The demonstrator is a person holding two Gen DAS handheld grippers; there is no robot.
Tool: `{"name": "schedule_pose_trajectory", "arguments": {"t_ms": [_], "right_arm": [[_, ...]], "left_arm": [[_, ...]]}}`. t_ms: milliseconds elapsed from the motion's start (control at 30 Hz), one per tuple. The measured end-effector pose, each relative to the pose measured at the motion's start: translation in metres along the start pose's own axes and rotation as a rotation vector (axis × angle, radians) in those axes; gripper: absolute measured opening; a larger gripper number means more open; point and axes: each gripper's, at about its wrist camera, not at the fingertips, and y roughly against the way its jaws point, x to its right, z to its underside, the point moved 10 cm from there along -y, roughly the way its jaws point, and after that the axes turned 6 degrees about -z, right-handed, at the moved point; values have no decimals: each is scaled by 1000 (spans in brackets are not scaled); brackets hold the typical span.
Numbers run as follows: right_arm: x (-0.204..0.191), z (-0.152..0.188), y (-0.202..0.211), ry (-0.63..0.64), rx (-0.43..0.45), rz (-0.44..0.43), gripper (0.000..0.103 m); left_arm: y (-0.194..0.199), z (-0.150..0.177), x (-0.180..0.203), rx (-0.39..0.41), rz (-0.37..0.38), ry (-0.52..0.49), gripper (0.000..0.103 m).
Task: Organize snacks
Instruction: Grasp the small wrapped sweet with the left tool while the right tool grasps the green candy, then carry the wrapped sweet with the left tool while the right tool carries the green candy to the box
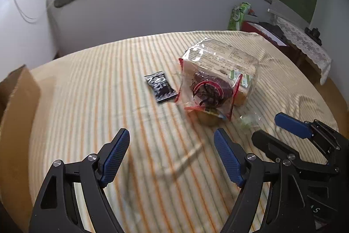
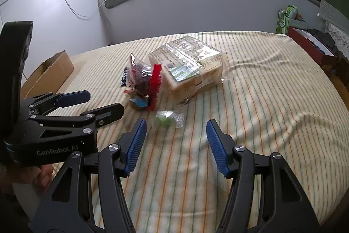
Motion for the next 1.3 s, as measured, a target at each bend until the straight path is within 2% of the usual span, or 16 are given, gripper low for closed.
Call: {"name": "schedule_pose_trajectory", "arguments": {"t_ms": [267, 400, 467, 500, 533, 567, 600, 633, 667, 700, 733, 800, 1033, 1300], "right_arm": [[2, 0, -18, 90, -93, -55, 60], [0, -5, -24, 148, -130, -98, 60], [-1, -8, -26, 173, -139, -111, 54], [-2, -10, -28, 176, -143, -116, 39], [-3, -10, -30, 181, -148, -125, 32], [-5, -11, -30, 186, -148, -126, 29], [-7, -10, -31, 192, -150, -130, 21], [-8, -10, -30, 193, -147, -132, 16], [-6, -9, -29, 188, -141, -131, 16], [-6, -9, -28, 180, -136, -132, 16], [-5, -8, -26, 172, -131, -133, 16], [-3, -7, -23, 160, -121, -131, 16], [-1, 2, -9, 108, -79, -114, 16], [-4, 10, 14, 75, -34, -84, 16]], "left_arm": [[-18, 0, 6, -53, 78, -35, 79], [-20, -4, 16, -61, 108, -120, 78], [-24, -8, 20, -63, 128, -139, 77], [-24, -10, 22, -61, 136, -147, 75], [-25, -11, 24, -59, 147, -155, 72], [-25, -11, 28, -56, 154, -172, 71], [-25, -12, 29, -53, 153, -184, 66], [-25, -12, 31, -49, 153, -194, 58], [-24, -12, 35, -45, 162, -206, 52], [-23, -12, 37, -43, 166, -216, 37], [-22, -11, 39, -39, 166, -224, 31], [-23, -12, 43, -38, 167, -227, 26], [-13, -6, 41, -35, 180, -185, 24], [7, 12, 20, -26, 168, -96, 24]]}}
